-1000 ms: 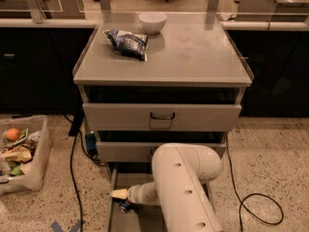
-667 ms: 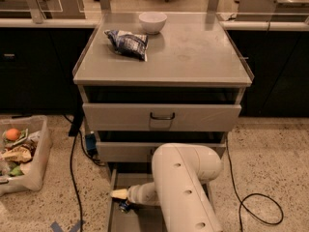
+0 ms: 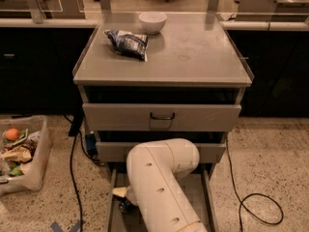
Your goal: Pick pepsi can from bottom drawer and place on counter
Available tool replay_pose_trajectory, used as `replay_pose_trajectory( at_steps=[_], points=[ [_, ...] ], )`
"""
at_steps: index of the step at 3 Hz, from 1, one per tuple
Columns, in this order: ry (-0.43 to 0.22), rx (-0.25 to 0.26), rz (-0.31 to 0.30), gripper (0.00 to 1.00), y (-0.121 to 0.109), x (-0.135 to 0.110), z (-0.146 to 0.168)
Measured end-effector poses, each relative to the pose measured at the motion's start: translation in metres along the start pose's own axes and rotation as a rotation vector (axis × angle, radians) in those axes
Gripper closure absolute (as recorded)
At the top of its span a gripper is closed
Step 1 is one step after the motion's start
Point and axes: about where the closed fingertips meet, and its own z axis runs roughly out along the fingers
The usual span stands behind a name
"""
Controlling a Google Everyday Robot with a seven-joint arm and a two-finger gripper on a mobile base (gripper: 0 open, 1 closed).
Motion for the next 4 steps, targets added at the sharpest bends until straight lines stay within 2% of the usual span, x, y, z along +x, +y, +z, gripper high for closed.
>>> replay_pose_trajectory(
  at_steps=[2,3,4],
  points=[
    [0.0,0.014,0.016,0.0,-0.003,-0.002,0.004],
    [0.012,0.072,0.074,0.0,-0.027,-0.013,0.018],
    [0.011,0.076,0.079,0.0,-0.028,-0.015,0.018]
  ],
)
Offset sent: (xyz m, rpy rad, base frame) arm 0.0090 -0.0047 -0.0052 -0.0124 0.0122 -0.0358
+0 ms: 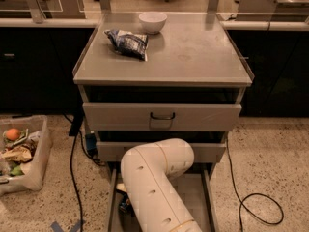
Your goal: Pick pepsi can from bottom drawer and place on counter
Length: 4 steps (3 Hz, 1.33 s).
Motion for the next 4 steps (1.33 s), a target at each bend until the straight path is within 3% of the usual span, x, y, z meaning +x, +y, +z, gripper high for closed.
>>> replay_pose_trajectory(
  at_steps=[2,3,4],
  points=[
    [0.039,-0.107,-0.015,0.0,0.011,0.011,-0.024],
    [0.094,-0.182,-0.111,0.0,0.013,0.043,-0.052],
    [0.126,-0.197,-0.223,0.0,0.005,0.08,-0.07]
  ],
)
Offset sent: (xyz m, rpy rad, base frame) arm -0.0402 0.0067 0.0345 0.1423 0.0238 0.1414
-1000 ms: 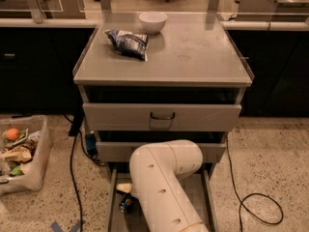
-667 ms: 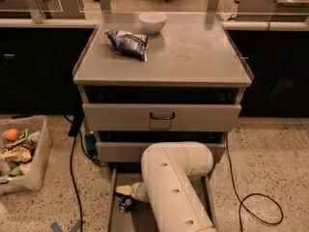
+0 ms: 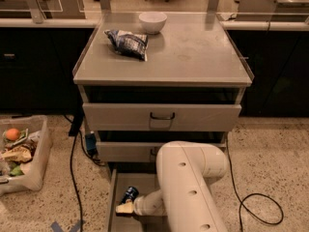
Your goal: Pick pepsi can from bottom drawer and place on counter
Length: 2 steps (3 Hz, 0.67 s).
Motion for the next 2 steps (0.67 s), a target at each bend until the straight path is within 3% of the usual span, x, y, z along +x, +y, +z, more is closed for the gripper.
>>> replay_pose_trajectory(
  at_steps=[1,2],
  points=[
    [-0.001,0.0,0.002,0.0,0.0,-0.001,0.0],
    [-0.005,0.041,-0.003,0.0,0.025,-0.016,0.019]
  ],
)
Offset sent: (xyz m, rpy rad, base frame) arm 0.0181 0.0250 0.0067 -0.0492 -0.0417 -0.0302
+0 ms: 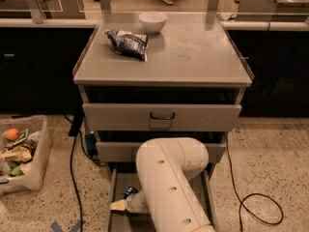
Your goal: Pick pepsi can from bottom drawer and place on counter
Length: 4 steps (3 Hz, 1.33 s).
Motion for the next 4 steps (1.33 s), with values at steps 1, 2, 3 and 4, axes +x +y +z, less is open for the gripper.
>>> replay_pose_trajectory(
  at_steps=[1,2,3,4],
  points=[
    [0.0,0.0,0.0,0.0,0.0,0.0,0.0],
    [0.003,0.01,0.012,0.0,0.001,-0.004,0.006],
    [-0.014,0.04,0.059,0.0,-0.002,-0.026,0.025],
    [-0.014,0.04,0.059,0.0,-0.002,-0.026,0.025]
  ],
)
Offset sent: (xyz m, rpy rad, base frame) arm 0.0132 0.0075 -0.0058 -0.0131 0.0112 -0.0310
